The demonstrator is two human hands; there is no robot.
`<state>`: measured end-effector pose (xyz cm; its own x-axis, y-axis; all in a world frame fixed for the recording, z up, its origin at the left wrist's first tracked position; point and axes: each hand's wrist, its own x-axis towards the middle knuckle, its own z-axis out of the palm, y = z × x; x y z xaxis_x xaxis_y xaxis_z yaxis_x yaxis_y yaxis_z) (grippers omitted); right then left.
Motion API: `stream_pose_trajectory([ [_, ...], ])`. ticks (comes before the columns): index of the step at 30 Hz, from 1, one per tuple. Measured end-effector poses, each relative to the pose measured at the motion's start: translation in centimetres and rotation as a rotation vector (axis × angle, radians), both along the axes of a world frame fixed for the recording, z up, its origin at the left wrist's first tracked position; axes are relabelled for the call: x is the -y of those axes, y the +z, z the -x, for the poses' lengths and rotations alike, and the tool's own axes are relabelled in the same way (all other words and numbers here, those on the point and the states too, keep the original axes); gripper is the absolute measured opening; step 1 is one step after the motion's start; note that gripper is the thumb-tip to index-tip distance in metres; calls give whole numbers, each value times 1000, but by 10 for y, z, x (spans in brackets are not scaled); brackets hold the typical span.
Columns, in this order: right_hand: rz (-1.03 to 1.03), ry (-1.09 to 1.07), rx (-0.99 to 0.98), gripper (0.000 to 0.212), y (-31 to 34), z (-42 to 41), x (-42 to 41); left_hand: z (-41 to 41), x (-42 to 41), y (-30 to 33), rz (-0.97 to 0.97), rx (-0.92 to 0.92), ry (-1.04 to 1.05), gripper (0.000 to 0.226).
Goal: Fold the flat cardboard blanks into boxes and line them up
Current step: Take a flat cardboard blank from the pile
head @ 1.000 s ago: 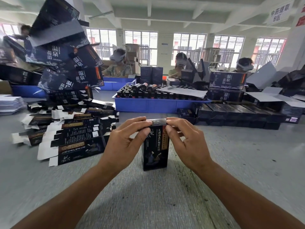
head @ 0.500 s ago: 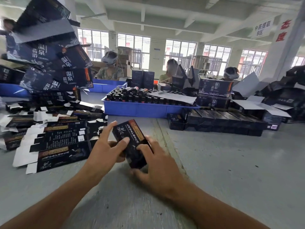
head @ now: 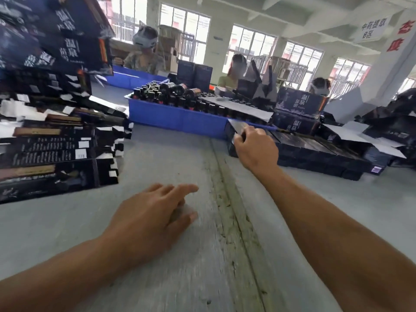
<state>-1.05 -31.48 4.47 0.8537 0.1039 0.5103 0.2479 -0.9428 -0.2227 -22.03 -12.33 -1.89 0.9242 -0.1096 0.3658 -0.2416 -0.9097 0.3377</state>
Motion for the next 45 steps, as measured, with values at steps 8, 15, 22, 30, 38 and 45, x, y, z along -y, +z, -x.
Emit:
stream_pose_trajectory([
  [8,94,-116,-17,45,-11,-75,-11,-12,-2,-7,-6,-17,21,73],
  [15,182,-61,-6,72,-26,-80,-9,-15,-2,-4,-38,-72,29,63],
  [22,50,252,-107,53,-34,-3,-28,-9,-3,0,49,-64,15,41],
  [30,36,462,-295,41,-36,96,-44,-16,-76,17,-74,83,412,49],
  [38,-54,532,-364,15,-39,139,-40,-11,-158,10,-45,-128,739,71],
  [45,44,561,-325,28,-47,146,-38,-16,-157,7,-158,-163,734,80],
])
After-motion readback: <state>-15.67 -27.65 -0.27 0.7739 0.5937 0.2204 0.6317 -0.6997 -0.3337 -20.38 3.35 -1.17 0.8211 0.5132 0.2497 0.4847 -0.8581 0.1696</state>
